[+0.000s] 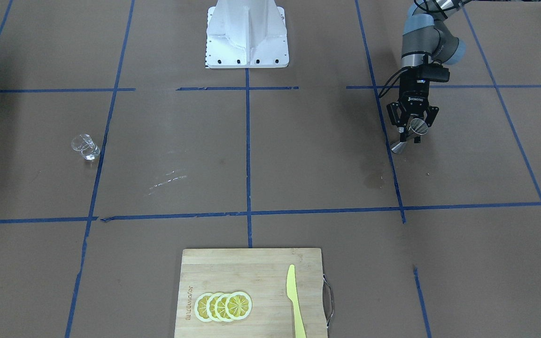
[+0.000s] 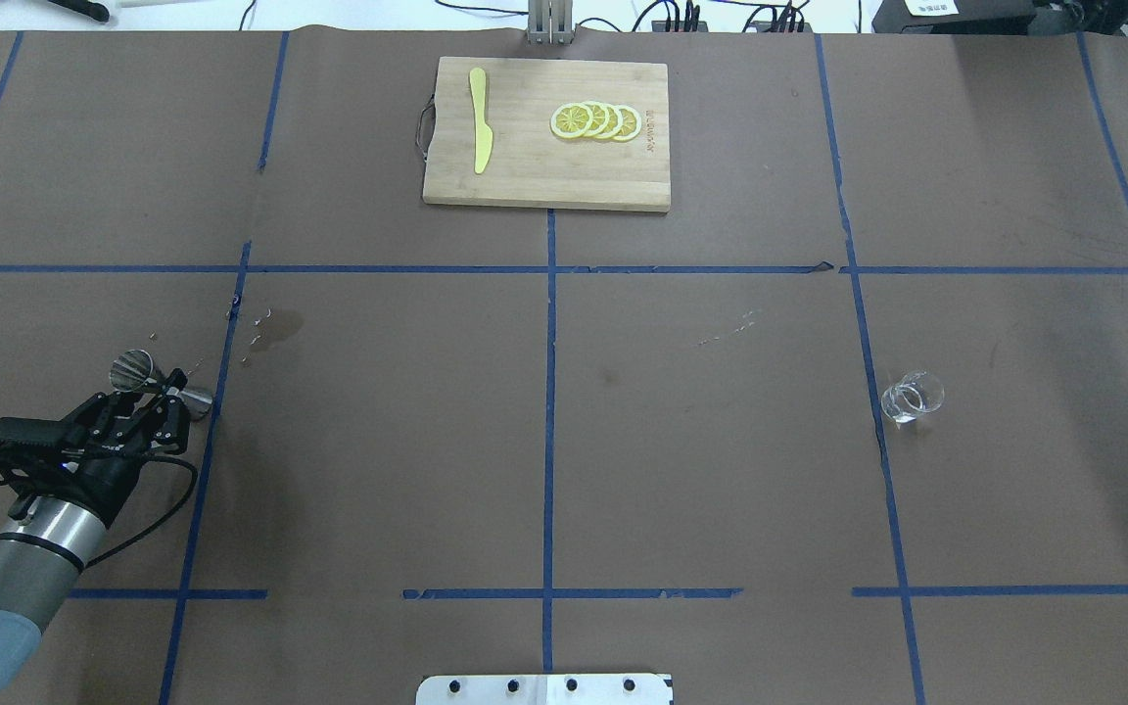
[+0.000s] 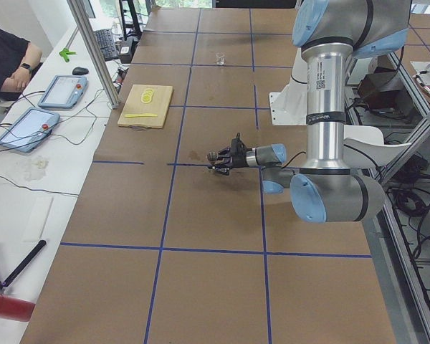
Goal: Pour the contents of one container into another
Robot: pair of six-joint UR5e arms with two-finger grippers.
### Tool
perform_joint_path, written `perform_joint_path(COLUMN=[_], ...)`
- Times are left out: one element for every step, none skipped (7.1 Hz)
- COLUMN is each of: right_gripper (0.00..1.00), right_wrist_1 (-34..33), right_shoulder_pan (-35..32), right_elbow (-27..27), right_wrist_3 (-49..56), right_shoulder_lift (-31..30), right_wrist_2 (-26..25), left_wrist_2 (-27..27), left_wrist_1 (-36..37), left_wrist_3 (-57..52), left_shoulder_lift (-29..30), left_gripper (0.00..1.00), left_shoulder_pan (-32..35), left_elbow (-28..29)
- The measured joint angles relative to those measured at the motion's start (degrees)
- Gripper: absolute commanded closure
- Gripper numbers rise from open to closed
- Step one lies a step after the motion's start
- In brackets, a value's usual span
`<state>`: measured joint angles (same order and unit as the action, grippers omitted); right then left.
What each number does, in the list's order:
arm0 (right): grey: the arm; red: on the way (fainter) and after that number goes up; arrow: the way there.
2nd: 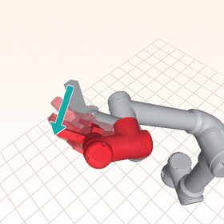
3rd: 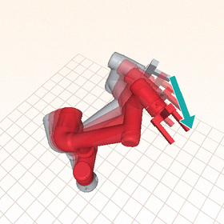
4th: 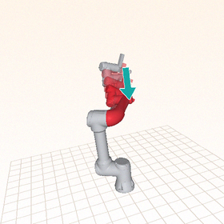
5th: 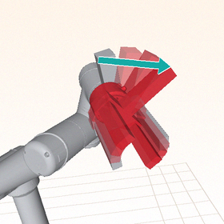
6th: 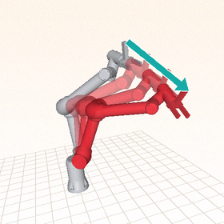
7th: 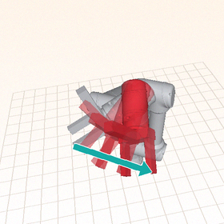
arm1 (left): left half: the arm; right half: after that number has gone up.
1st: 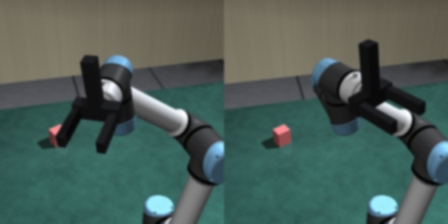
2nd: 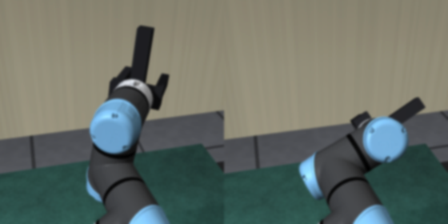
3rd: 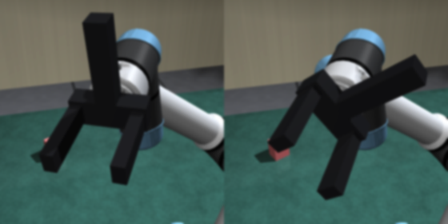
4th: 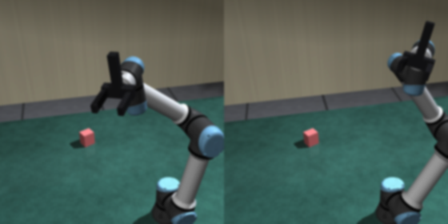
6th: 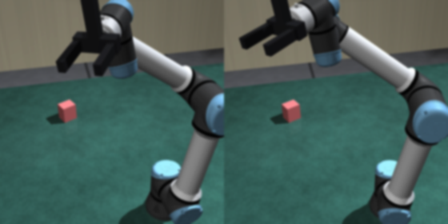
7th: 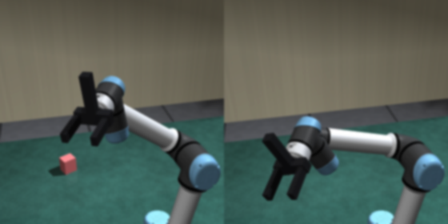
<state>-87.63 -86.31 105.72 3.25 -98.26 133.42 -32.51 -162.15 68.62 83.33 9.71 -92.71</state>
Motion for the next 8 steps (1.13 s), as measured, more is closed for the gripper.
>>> perform_joint_path(right_gripper=[0.0, 0.0, 0.0, 0.0, 0.0, 0.0, 0.0, 0.0], right_wrist_1=[0.0, 0.0, 0.0, 0.0, 0.0, 0.0, 0.0, 0.0], right_shoulder_pan=[0.0, 0.0, 0.0, 0.0, 0.0, 0.0, 0.0, 0.0], right_elbow=[0.0, 0.0, 0.0, 0.0, -0.1, -0.1, -0.1, -0.2], right_wrist_3=[0.0, 0.0, 0.0, 0.0, 0.0, 0.0, 0.0, 0.0], right_shoulder_lift=[0.0, 0.0, 0.1, 0.1, 0.1, 0.0, 0.0, 0.0], right_wrist_2=[0.0, 0.0, 0.0, 0.0, 0.0, 0.0, 0.0, 0.0], left_wrist_2=[0.1, 0.1, 0.2, 0.2, 0.2, 0.2, 0.2, 0.2], left_wrist_1=[0.0, 0.0, 0.0, 0.0, 0.0, 0.0, 0.0, 0.0], left_wrist_3=[-0.1, -0.2, -0.2, -0.2, -0.2, -0.2, -0.2, -0.2], left_shoulder_lift=[0.0, 0.0, 0.0, 0.0, 0.0, 0.0, 0.0, 0.0], left_gripper=[0.54, 0.54, 0.54, 0.54, 0.54, 0.54, 0.62, 0.62], left_shoulder_pan=[-0.2, -0.3, -0.6, -1.1, -1.5, -1.8, -1.9, -2.0], left_elbow=[0.0, 0.0, 0.1, 0.1, 0.2, 0.3, 0.5, 0.6])
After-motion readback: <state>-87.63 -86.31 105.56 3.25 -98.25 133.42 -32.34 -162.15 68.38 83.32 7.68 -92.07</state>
